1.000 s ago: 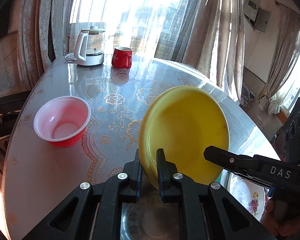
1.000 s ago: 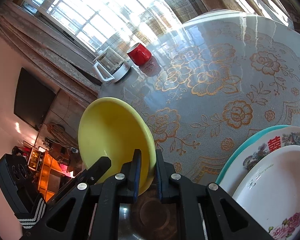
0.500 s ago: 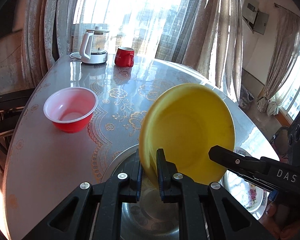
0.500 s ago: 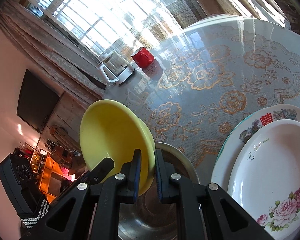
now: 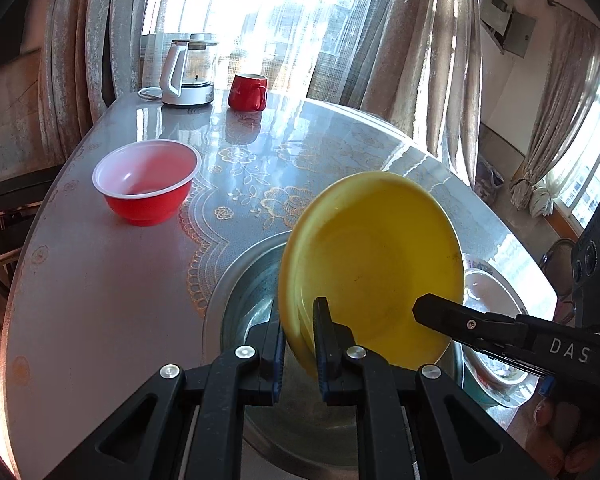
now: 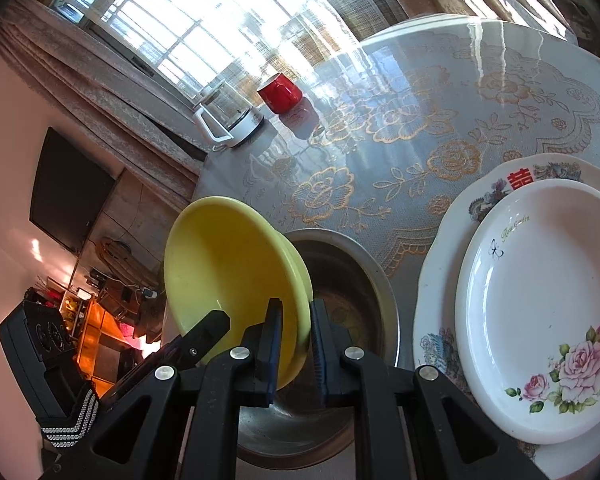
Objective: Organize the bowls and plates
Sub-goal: 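Lower the yellow bowl into the steel bowl and open the right tool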
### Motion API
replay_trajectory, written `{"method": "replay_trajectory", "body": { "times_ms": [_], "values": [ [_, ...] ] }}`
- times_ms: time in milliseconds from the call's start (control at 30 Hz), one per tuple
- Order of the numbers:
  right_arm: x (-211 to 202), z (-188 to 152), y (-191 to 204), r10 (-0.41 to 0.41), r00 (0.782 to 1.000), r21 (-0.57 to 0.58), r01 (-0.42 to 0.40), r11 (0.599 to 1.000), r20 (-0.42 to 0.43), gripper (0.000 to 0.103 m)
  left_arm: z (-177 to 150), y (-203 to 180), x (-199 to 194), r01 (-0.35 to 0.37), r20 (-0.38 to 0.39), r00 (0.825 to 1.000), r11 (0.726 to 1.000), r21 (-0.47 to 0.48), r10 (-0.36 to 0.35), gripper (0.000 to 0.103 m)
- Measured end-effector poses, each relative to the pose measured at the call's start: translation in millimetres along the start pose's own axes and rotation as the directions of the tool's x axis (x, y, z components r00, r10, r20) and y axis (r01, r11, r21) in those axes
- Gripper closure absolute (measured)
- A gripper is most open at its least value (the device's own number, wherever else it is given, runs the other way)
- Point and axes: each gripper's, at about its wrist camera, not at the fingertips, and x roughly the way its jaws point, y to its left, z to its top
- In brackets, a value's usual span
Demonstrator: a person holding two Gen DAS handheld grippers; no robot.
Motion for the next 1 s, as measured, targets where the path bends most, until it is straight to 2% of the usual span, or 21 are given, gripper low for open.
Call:
{"method": "replay_trajectory", "body": {
  "times_ms": [133,367,600,867,1000],
  "values": [
    [4.0,-5.9,-1.7,-0.011,0.999,0.006,0.011,1.000,-0.036,0.087,-6.0,1.1,-0.1,-0.009,-0.010,1.000,1.000,0.019,0.009,0.090],
    [2.7,-7.3,-2.9,-0.028,0.998,0.011,0.028,1.000,-0.048,0.084,-11.9,7.9,5.7,-0.029,-0.042,0.999,0.999,0.020,0.030,0.090],
    [3.2,-9.0,5.2,-0.069,0.997,-0.063,0.067,0.996,-0.043,0.086,-11.9,6.0,8.2,-0.050,-0.055,0.997,0.998,0.049,0.053,0.089],
    [6.2,-9.3,1.1,-0.110,0.991,-0.037,0.108,0.993,-0.080,0.081,-11.3,4.1,9.8,-0.067,-0.063,0.995,0.995,0.070,0.072,0.088],
    [1.4,-8.5,6.2,-0.126,0.990,-0.062,0.122,0.991,-0.057,0.074,-11.4,3.9,10.4,-0.074,-0.054,0.995,0.994,0.079,0.078,0.088]
  ]
}}
